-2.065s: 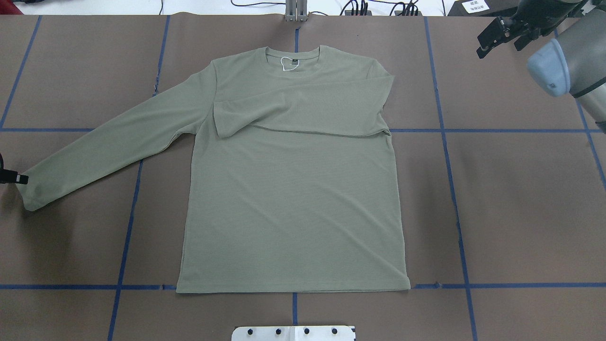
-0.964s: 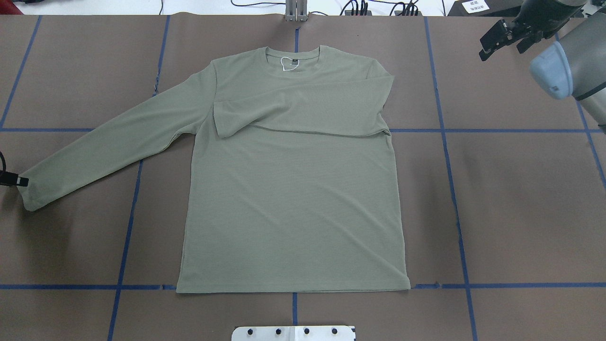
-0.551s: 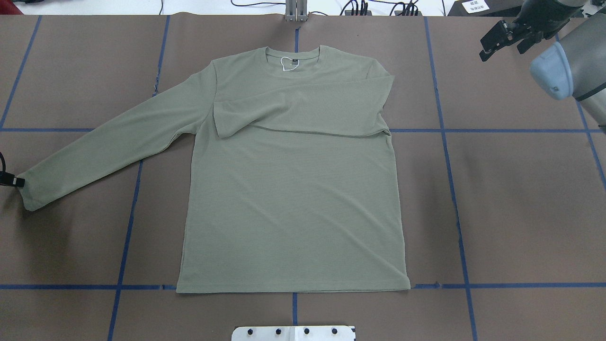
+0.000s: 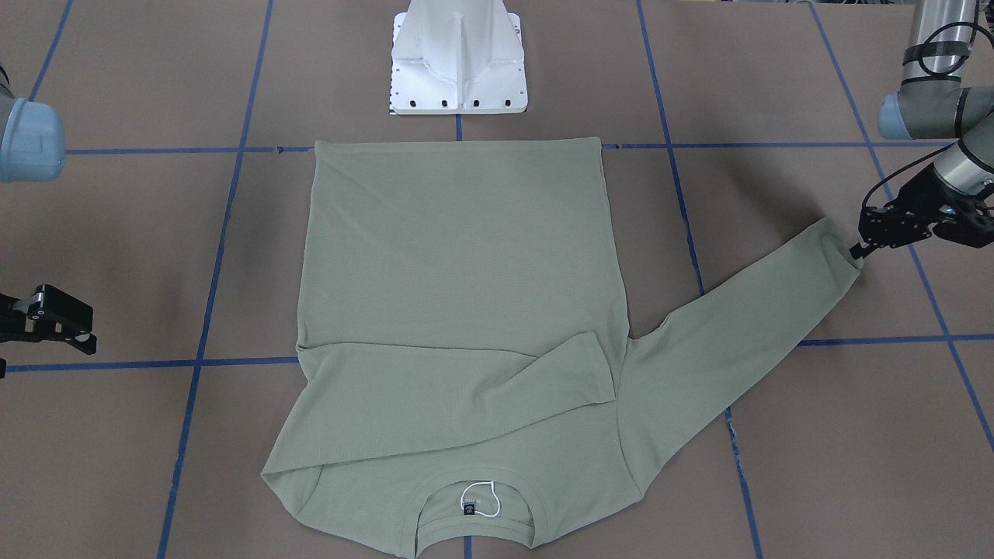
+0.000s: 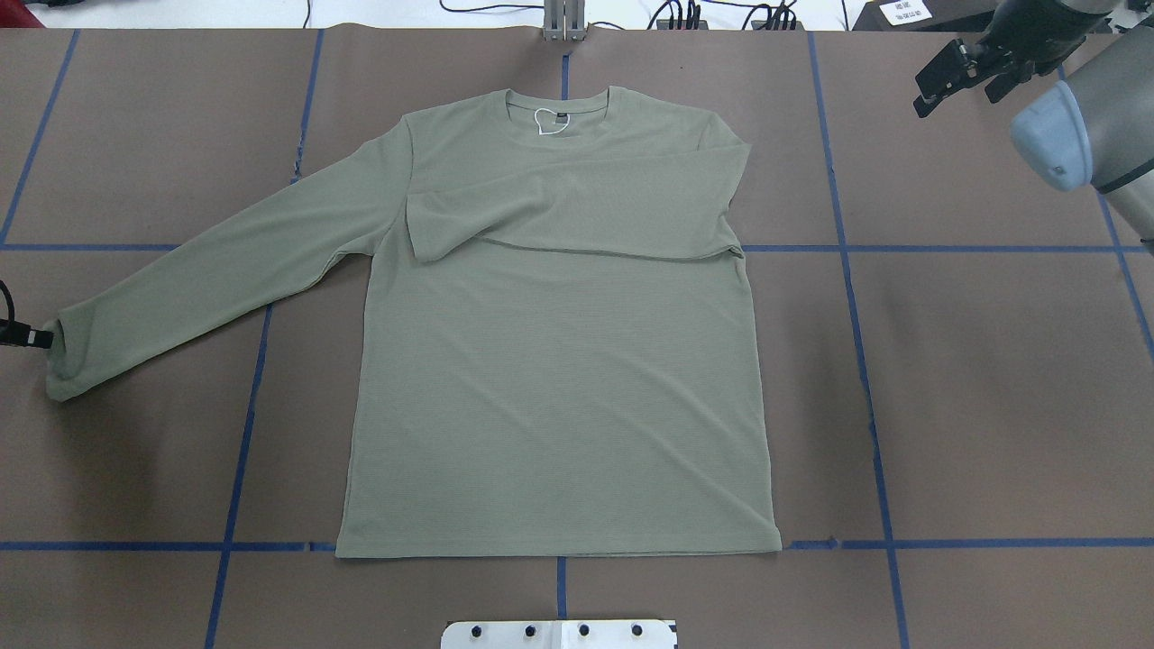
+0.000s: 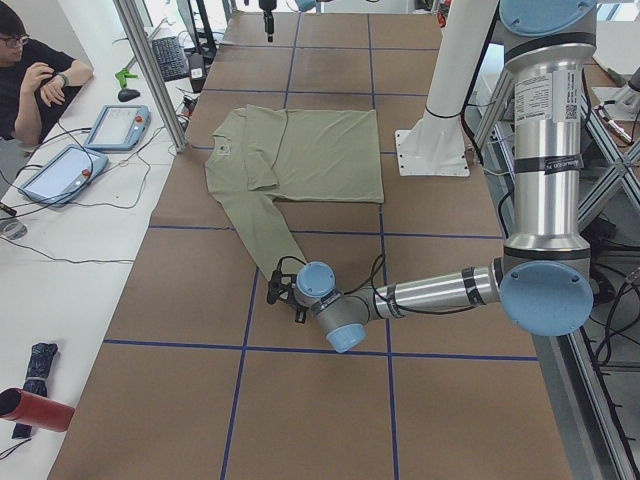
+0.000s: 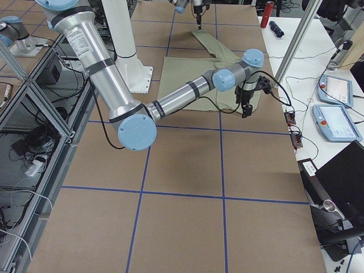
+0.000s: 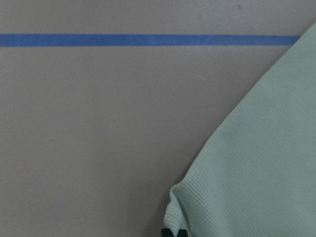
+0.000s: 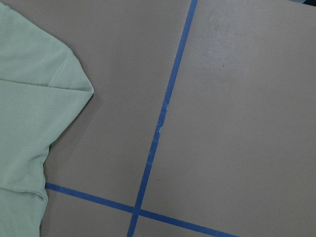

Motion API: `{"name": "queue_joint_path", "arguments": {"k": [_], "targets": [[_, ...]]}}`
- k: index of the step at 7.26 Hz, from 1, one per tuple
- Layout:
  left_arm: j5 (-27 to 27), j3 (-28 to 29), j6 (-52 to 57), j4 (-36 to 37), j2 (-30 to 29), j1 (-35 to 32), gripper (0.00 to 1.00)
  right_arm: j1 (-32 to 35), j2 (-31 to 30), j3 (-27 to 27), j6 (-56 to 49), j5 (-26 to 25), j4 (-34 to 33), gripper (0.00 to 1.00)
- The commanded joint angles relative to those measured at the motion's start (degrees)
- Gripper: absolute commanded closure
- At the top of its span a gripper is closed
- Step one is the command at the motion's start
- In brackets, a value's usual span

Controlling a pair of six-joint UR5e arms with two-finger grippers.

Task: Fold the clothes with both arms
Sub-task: 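Grasp the cuff of the other sleeve with the left gripper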

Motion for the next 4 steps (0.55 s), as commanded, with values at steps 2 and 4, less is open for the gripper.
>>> {"name": "queue_joint_path", "arguments": {"k": [2, 4], "targets": [[-4.2, -19.7, -0.1, 25.4, -1.8, -0.3, 1.0, 1.2, -4.8, 4.1, -0.8, 0.0, 0.0, 0.0], [-3.5, -31.6, -0.2, 52.8, -12.3, -0.2, 1.0, 6.4, -10.1, 6.5, -6.5, 0.4, -0.5, 0.0]]}}
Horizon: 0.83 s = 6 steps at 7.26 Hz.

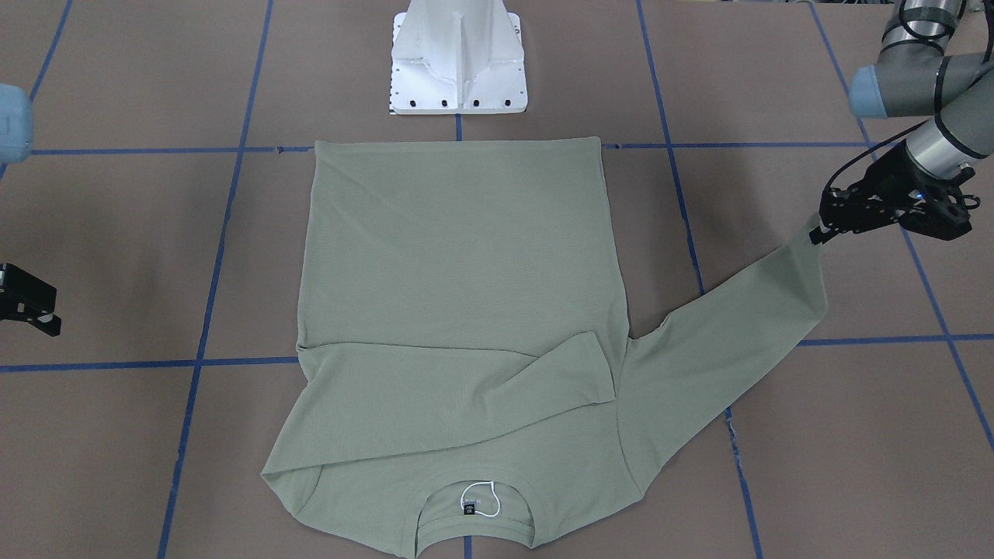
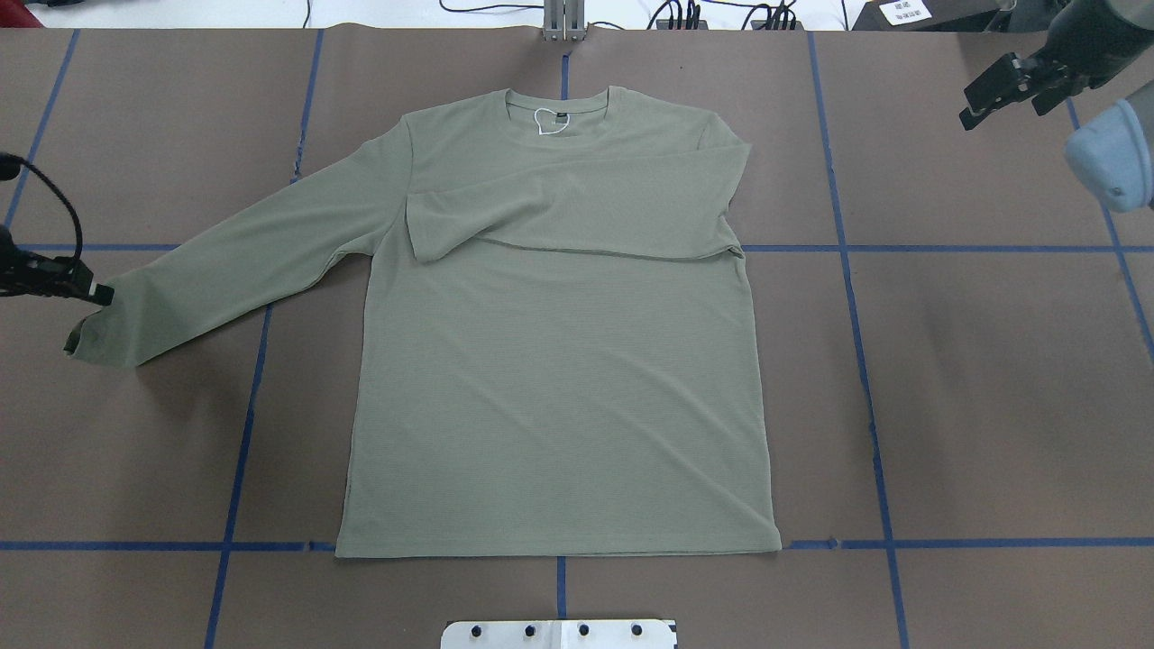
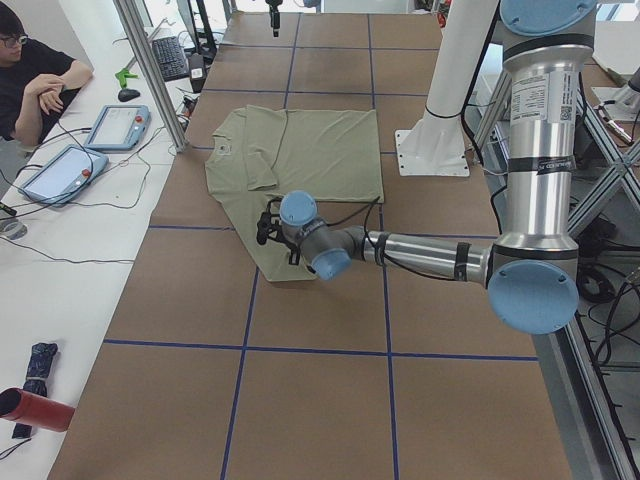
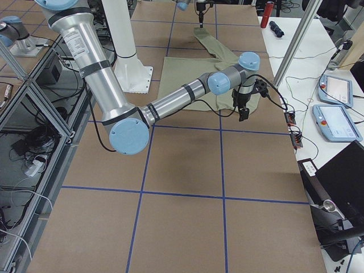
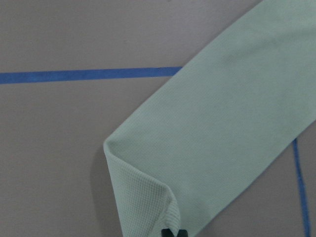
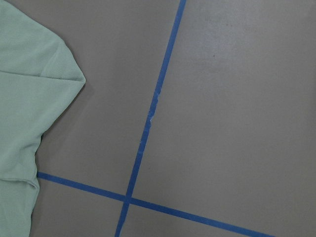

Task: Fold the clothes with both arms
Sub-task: 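Fold the sleeve across the shirt body toward the collar with the left gripper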

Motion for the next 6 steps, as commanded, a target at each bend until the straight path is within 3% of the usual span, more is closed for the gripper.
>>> {"name": "queue_joint_path", "arguments": {"k": [1, 2, 3, 4, 6], "targets": [[1.3, -8.0, -0.1, 28.4, -15.5, 0.0, 1.0, 5.3, -6.2, 1.5, -9.2, 0.1, -0.6, 0.0], [5.4, -7.3, -0.2, 39.8, -25.0, 1.3, 1.0, 7.6, -8.7, 1.4, -14.0, 0.2, -0.6, 0.0], [6.0, -6.5, -0.7, 47.7, -31.4, 2.8, 1.0, 8.6, -9.8, 1.5, -15.3, 0.3, -0.5, 0.0], [6.1, -3.4, -7.5, 48.4, -36.9, 3.2, 1.0, 8.5, -10.1, 1.3, -15.3, 0.2, -0.3, 0.0], [7.2, 9.7, -16.3, 48.0, -51.5, 7.5, 1.0, 8.5, -10.3, 1.1, -15.3, 0.1, 0.0, 0.0]]}}
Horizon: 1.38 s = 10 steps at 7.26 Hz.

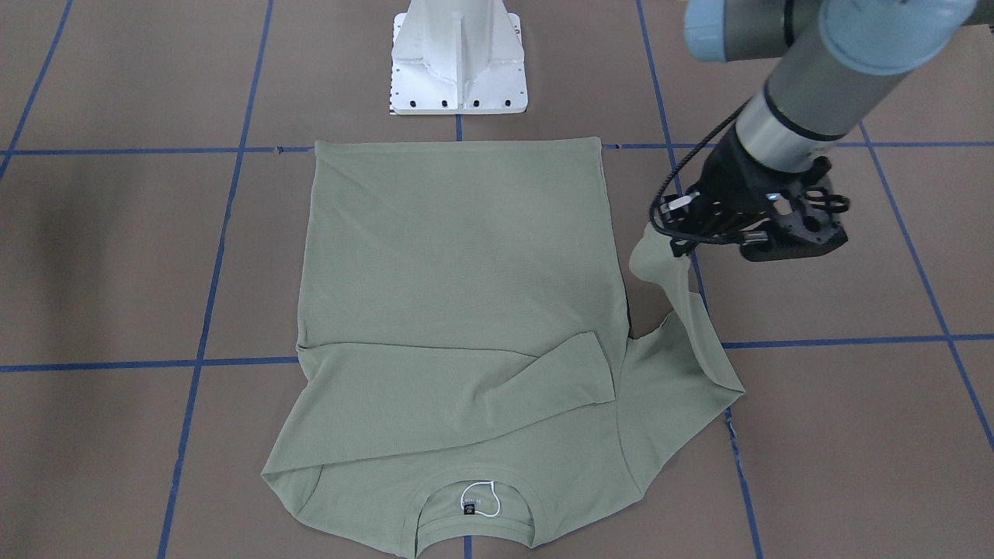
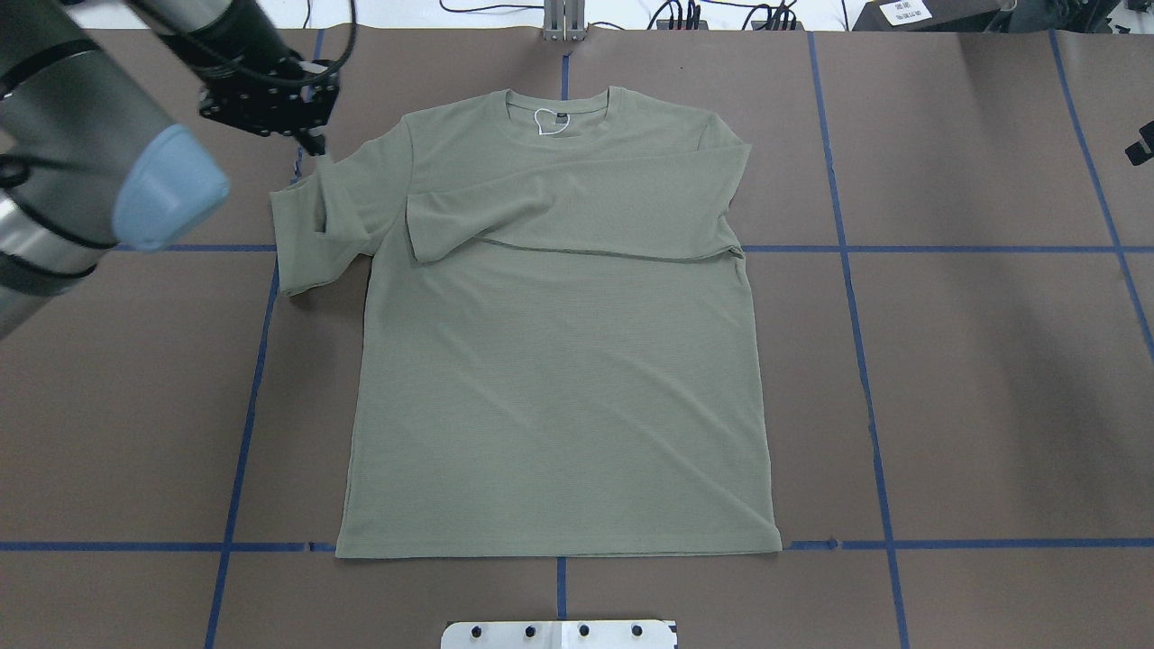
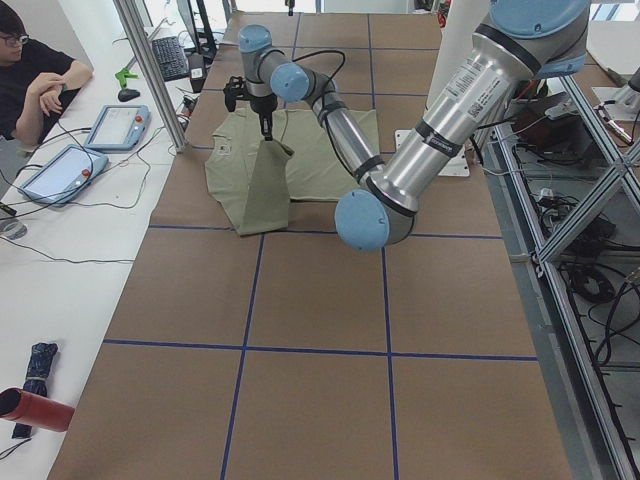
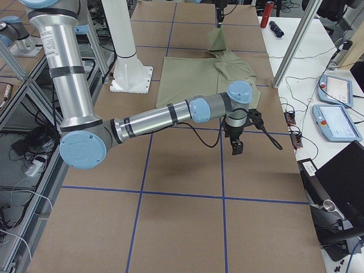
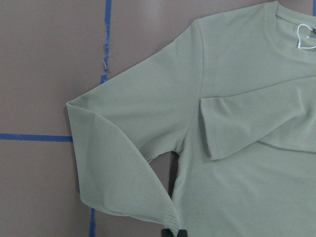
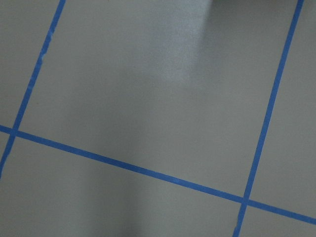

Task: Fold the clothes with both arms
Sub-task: 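Fold the sleeve across the shirt body toward the collar with the left gripper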

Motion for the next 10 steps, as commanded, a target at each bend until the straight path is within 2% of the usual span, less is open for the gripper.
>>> {"name": "queue_joint_path", "arguments": {"k": [1, 2, 4, 5, 7, 8, 9, 10], "targets": [[1.1, 17.6, -7.6, -1.1, -17.2, 3.6, 1.0, 0.1, -0.4, -0.1, -0.2, 0.0, 0.2, 0.0], [1.3, 26.6, -10.9, -5.9, -23.1, 5.1, 1.0, 0.1, -0.5, -0.1, -0.2, 0.0, 0.2, 0.0], [1.3, 39.9, -19.6, -25.3, -28.0, 9.2, 1.0, 0.1, -0.5, -0.2, -0.2, 0.0, 0.2, 0.0], [3.1, 46.2, -22.2, -29.2, -31.0, 11.3, 1.0, 0.1, -0.7, -0.2, -0.2, 0.0, 0.2, 0.0], [8.2, 50.0, -26.6, -35.0, -31.4, 14.5, 1.0, 0.1, -1.2, -0.2, -0.1, 0.0, 0.3, 0.0], [10.0, 53.7, -30.6, -42.9, -31.4, 15.4, 1.0, 0.1, -1.2, -0.2, -0.1, 0.0, 0.3, 0.0], [13.0, 55.2, -35.7, -47.9, -31.4, 16.6, 0.85, 0.1, -1.2, -0.2, -0.2, 0.0, 0.3, 0.0], [15.6, 55.4, -41.2, -49.2, -31.6, 17.7, 0.61, 0.1, -1.2, -0.2, -0.2, 0.0, 0.3, 0.0]]}}
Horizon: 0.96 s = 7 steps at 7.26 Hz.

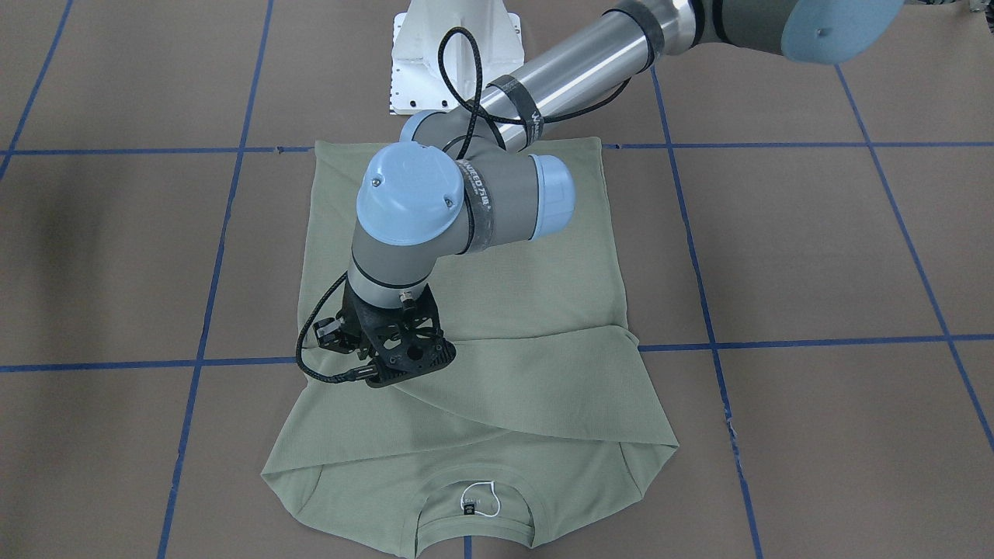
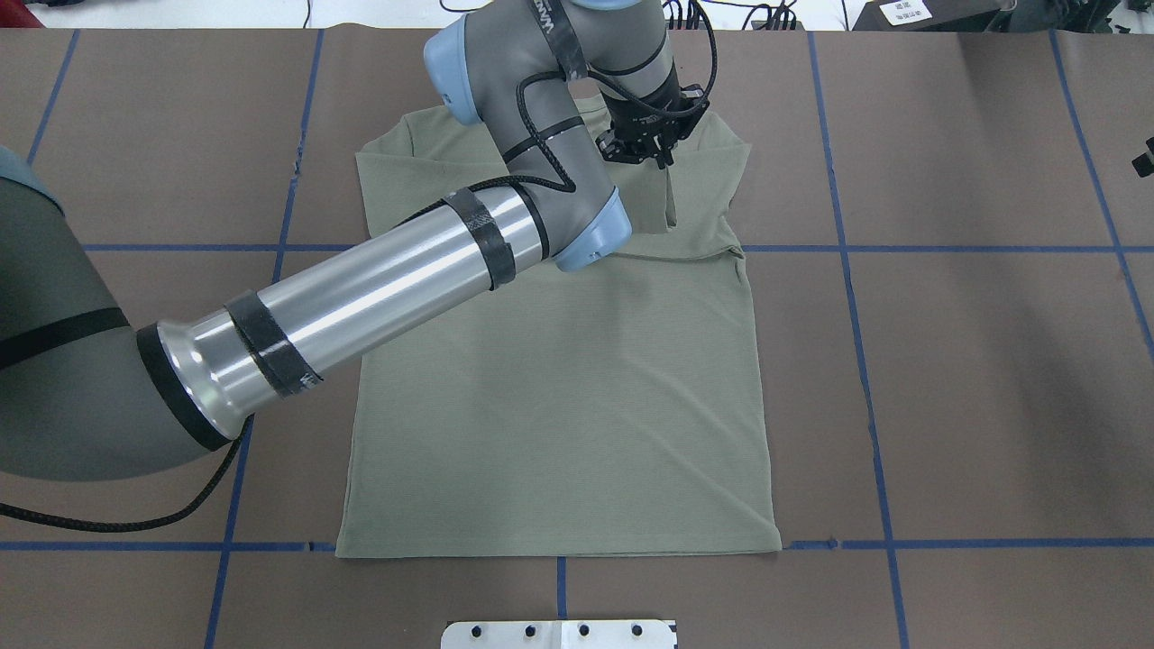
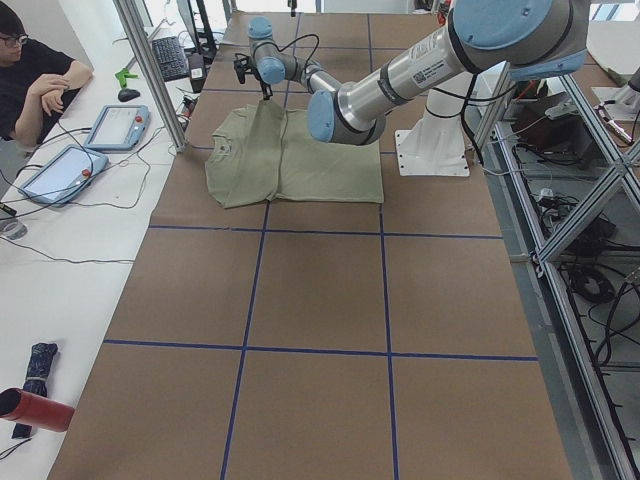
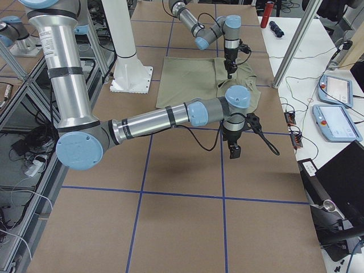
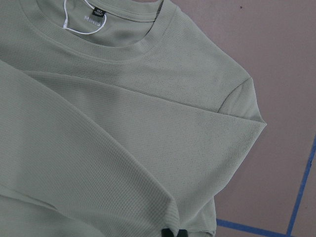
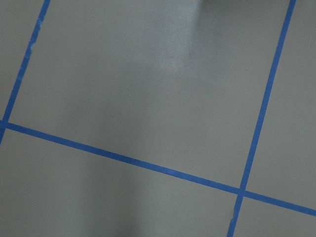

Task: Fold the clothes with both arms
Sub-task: 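Fold the sleeve across the shirt body toward the collar with the left gripper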

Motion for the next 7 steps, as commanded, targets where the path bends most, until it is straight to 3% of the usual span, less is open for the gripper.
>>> {"name": "queue_joint_path", "arguments": {"k": [1, 2, 3, 5, 7], "targets": [[6.1, 1.5, -12.7, -5.2, -0.7, 2.2, 0.52, 0.0, 0.0, 0.0, 0.0, 0.0, 0.0, 0.0], [7.2, 1.9, -14.5, -7.5, -0.9, 2.3, 0.12, 0.0, 0.0, 0.0, 0.1, 0.0, 0.0, 0.0], [7.0, 1.6, -11.3, -8.6, -0.9, 2.3, 0.01, 0.0, 0.0, 0.0, 0.1, 0.0, 0.0, 0.0], [0.2, -2.5, -3.1, -5.3, 0.5, 1.9, 0.0, -0.2, 0.1, 0.1, 1.3, 0.1, -0.1, 0.0], [-1.0, -20.1, 3.7, 9.1, 8.6, 1.9, 0.0, -0.7, 0.1, 0.6, 4.3, 2.6, 0.0, 0.0]]}}
